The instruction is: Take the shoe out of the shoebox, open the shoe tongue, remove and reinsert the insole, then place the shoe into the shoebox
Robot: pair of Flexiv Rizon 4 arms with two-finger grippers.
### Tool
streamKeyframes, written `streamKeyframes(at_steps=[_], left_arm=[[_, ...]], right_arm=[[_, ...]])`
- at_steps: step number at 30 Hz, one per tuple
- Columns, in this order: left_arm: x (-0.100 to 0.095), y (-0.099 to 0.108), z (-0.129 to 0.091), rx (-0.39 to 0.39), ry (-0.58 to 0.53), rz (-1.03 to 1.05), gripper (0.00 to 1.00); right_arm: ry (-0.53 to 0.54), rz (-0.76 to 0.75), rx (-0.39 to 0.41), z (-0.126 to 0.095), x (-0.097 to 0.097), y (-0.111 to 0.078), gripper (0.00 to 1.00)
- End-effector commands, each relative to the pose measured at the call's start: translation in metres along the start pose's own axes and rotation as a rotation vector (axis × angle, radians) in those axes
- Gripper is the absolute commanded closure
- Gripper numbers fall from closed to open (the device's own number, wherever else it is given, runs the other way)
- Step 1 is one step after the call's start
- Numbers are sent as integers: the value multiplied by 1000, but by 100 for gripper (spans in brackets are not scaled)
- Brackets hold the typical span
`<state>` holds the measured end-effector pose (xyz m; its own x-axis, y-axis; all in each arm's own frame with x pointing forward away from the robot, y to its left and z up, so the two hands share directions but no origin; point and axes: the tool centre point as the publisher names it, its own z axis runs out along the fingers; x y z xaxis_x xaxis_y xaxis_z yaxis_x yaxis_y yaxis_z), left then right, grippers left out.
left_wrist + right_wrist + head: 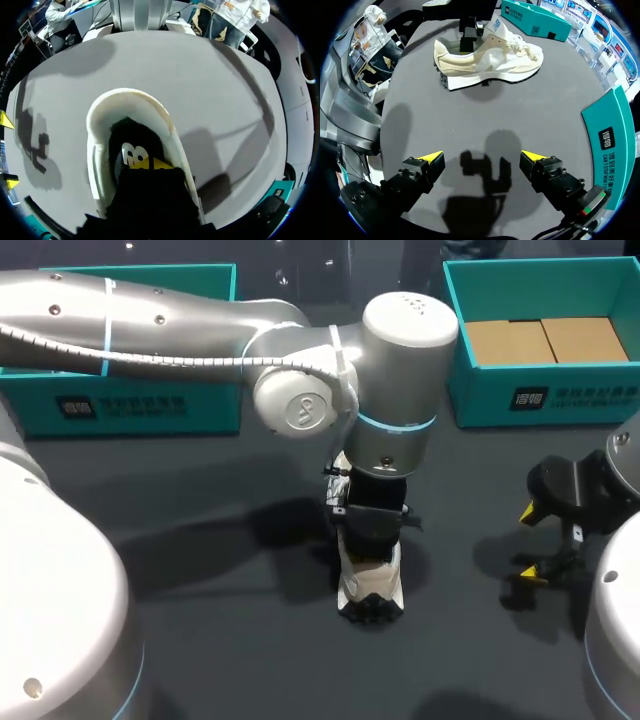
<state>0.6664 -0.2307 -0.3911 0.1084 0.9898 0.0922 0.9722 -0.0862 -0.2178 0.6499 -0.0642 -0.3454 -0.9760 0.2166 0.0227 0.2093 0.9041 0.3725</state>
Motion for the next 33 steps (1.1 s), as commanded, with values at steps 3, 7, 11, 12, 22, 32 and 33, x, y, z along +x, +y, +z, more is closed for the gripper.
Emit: streamKeyframes(at_steps=[3, 7, 11, 12, 22, 32, 33], left_arm=[[-17, 2, 10, -15, -14, -3, 100], [-21, -2, -3, -34, -97, -2, 100], [-28, -11, -11, -5, -139, 22, 100], [-30, -12, -10, -4, -140, 23, 100], [-28, 1, 20, -9, -113, -17, 100], [-14, 9, -1, -87, -156, -38, 100], [-13, 9, -5, -95, -165, -36, 100]], right_arm=[[-3, 0, 0, -2, 2, -1, 0], [-3, 0, 0, -2, 2, -1, 0], [-3, 0, 0, -2, 2, -1, 0], [-3, 0, 0, -2, 2, -1, 0], [-3, 0, 0, -2, 2, -1, 0], [-3, 0, 0, -2, 2, -1, 0], [-3, 0, 0, -2, 2, -1, 0]])
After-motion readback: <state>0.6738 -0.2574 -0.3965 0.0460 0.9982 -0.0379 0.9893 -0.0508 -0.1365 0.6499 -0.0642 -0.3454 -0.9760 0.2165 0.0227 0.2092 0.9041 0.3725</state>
